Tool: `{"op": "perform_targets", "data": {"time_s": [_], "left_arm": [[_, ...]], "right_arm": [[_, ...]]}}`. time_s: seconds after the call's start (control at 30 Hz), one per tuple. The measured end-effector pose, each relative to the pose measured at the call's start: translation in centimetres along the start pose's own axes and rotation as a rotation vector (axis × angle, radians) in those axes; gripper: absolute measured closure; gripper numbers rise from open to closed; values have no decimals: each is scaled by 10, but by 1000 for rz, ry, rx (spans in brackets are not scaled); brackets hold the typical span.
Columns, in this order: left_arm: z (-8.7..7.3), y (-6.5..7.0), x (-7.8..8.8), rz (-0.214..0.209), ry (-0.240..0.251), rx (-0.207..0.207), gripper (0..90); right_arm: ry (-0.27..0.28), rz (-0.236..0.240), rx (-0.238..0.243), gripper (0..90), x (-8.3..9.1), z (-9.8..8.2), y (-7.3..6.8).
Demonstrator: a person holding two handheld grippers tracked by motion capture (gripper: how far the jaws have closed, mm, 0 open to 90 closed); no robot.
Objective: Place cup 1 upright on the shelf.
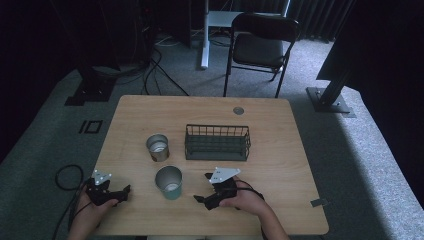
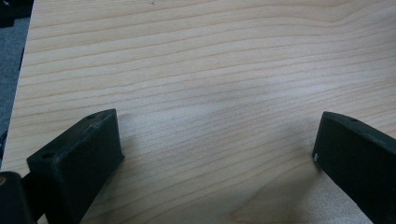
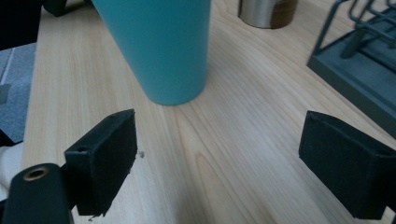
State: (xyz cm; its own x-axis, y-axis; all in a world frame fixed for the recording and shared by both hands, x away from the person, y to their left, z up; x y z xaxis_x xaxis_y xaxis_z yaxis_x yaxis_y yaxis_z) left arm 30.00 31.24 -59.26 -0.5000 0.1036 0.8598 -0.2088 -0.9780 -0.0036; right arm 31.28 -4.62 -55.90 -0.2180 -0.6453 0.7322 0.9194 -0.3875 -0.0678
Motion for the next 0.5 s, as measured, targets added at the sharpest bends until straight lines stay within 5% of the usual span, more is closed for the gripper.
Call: {"op": "perform_targets", "data": {"time_s": [0.5], "left_arm": [[0,0,0,0,0,0,18]], "right_arm": [[27,40,46,113,-16,23,-15]]}}
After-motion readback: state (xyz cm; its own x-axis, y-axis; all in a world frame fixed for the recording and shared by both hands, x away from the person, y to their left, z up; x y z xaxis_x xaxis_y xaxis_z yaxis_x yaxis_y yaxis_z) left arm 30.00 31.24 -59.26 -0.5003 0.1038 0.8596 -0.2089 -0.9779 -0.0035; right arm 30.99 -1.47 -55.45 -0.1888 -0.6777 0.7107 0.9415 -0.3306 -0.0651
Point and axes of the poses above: each handheld gripper's, and its own axes: x roughly backward along the jaws, z roughly out of its top, y roughly to its right, the point moved 5 cm from there along -x, roughly forward along the jaws, and after that the axes turned 13 degrees about -y, right-handed, at the moved point
